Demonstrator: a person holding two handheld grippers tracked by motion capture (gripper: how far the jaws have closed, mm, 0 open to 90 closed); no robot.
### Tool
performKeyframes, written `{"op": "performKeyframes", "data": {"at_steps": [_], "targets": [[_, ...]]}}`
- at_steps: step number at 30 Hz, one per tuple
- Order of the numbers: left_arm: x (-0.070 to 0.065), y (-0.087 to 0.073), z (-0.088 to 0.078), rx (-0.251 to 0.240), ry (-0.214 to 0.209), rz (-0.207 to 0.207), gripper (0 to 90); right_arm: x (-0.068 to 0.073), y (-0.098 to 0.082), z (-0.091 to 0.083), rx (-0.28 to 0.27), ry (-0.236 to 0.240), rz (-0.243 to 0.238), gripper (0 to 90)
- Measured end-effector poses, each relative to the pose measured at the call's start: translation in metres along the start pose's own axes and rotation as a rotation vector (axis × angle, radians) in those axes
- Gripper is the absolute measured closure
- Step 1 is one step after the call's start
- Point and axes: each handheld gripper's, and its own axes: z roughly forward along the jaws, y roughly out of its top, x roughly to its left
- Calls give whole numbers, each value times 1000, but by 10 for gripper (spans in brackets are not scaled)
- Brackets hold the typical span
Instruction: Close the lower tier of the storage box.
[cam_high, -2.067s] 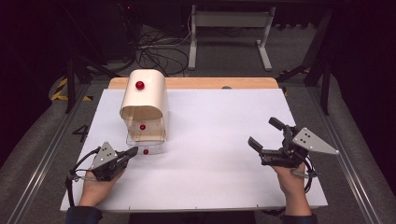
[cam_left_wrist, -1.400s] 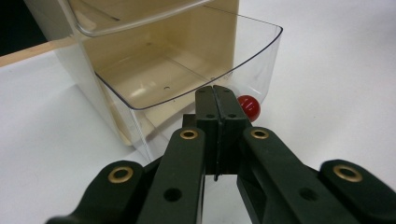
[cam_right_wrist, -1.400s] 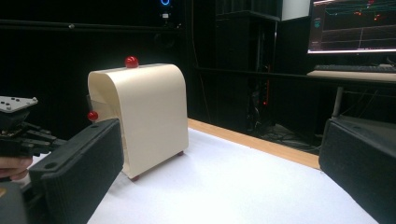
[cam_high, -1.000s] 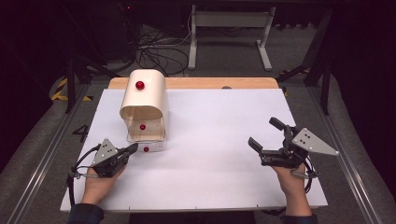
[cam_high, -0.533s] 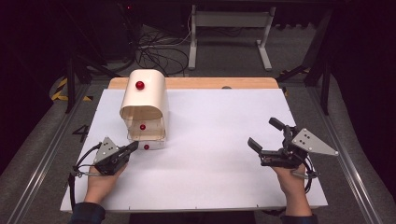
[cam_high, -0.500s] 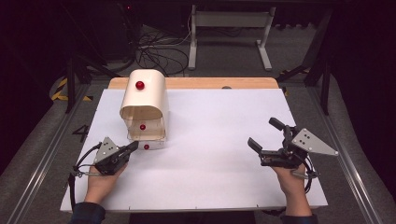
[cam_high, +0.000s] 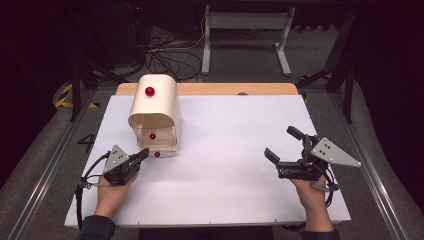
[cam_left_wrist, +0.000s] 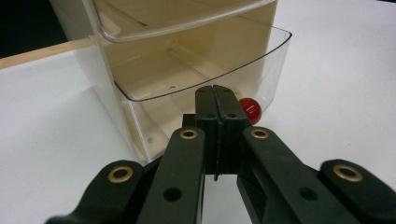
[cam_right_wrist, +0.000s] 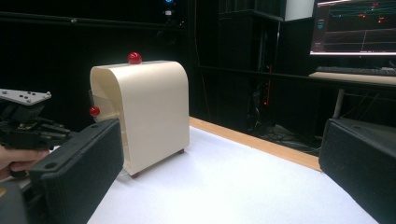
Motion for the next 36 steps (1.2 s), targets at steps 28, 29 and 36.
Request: {"op": "performKeyframes", "data": {"at_steps": [28,29,36], "targets": [[6,1,9,-16,11,-31,894,-2,-1,-2,1,-6,4,5],[7,1,9,-13,15,-29,895,-2,-1,-3,2,-7,3,5],[7,1,9,-14,14,-26,895,-2,-1,-3,2,-8,2,5]]}}
